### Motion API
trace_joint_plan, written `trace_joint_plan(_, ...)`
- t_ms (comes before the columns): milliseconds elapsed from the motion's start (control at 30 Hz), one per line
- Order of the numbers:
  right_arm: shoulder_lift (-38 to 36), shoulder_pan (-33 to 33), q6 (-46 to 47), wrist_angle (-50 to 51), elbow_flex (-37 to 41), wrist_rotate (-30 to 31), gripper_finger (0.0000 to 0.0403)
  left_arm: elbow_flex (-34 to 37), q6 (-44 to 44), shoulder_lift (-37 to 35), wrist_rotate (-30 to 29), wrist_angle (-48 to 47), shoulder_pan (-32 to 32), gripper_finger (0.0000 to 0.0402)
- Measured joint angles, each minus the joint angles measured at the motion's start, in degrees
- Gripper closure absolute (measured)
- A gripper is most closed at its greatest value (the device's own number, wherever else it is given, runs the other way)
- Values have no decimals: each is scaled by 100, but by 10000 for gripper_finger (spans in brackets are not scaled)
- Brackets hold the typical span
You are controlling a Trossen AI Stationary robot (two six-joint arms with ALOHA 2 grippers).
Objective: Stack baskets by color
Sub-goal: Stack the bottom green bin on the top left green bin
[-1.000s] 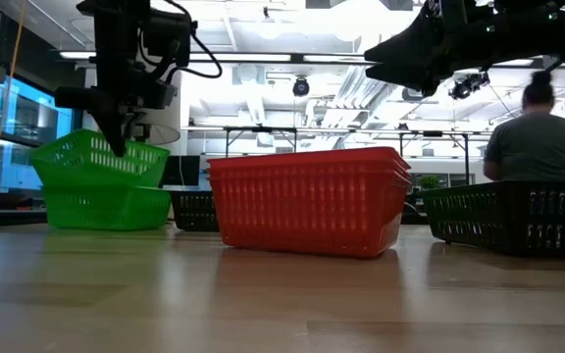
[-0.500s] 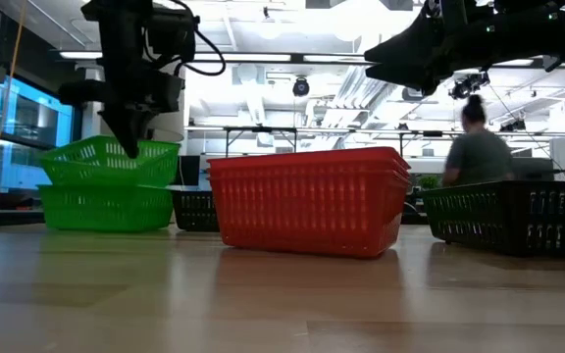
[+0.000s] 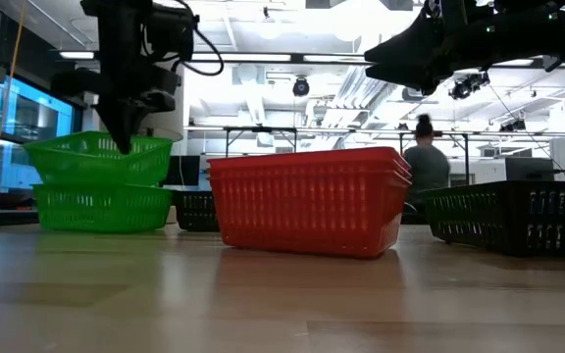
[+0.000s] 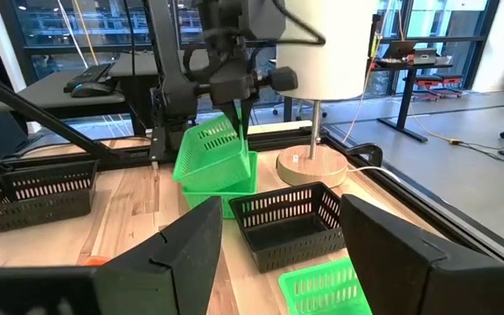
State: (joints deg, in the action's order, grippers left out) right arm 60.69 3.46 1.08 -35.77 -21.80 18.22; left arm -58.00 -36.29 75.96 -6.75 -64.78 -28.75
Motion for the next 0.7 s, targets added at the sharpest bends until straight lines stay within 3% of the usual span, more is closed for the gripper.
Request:
trace_joint_plan(233,0,0,0,0,0,0,182,-699,-136,-4,224,-371,66,401)
trace_joint_plan(433,0,0,0,2,0,2,182,-813,-980,0,381,-976,63,401)
trace_joint_plan(533,0,0,0,10,0,2,182,-813,-999,0,1087,-792,-24,401)
trace_joint_plan(700,0,0,24,15,0,2,182,-813,-1287,92,1049,-517,-263,401)
